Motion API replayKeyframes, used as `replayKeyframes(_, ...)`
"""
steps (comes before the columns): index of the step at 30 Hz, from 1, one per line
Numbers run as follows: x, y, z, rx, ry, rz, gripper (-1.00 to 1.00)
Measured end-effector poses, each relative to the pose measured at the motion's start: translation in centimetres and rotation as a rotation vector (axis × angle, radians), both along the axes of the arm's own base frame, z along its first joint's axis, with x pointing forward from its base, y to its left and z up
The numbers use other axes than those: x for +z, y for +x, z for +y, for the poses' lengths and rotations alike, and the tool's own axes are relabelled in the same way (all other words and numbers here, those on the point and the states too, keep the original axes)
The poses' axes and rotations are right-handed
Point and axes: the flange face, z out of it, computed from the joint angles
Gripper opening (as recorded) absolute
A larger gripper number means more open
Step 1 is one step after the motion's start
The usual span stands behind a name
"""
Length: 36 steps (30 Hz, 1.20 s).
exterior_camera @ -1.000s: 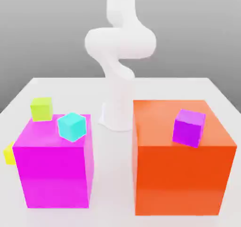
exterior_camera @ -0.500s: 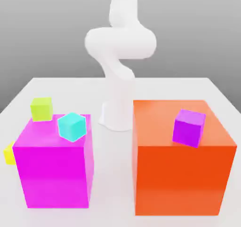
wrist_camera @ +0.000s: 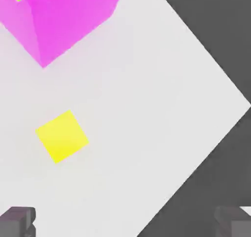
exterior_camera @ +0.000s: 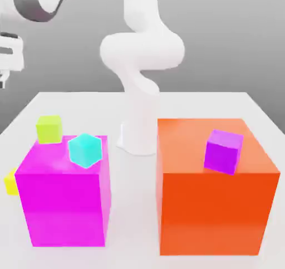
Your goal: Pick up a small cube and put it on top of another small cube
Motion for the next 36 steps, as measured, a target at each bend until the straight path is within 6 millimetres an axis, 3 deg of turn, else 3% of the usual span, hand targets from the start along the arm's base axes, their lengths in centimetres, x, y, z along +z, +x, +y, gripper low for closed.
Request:
replayKeyframes(4, -7.0, 1.3, 0.8, 0.179, 0.009, 0.099, 0.0)
replayKeyframes(8, -13.6, 3.0, 3.0, 0.376, 0.021, 0.189, 0.0)
replayKeyframes(13, -20.7, 3.4, 3.5, 0.425, 0.023, 0.209, 0.0)
replayKeyframes(14, -21.4, 3.4, 3.6, 0.426, 0.023, 0.21, -1.0)
replayKeyframes(20, -21.8, 3.4, 3.7, 0.428, 0.024, 0.214, -1.0)
replayKeyframes(23, -19.2, 3.4, 3.5, 0.426, 0.025, 0.212, -1.0)
replayKeyframes(26, -15.2, 3.2, 3.5, 0.423, 0.023, 0.211, -1.0)
replayKeyframes(31, -8.1, 0.9, 2.1, 0.388, 0.002, 0.192, -1.0)
replayKeyframes(36, -1.2, -0.2, 2.6, 0.366, -0.02, 0.178, -1.0)
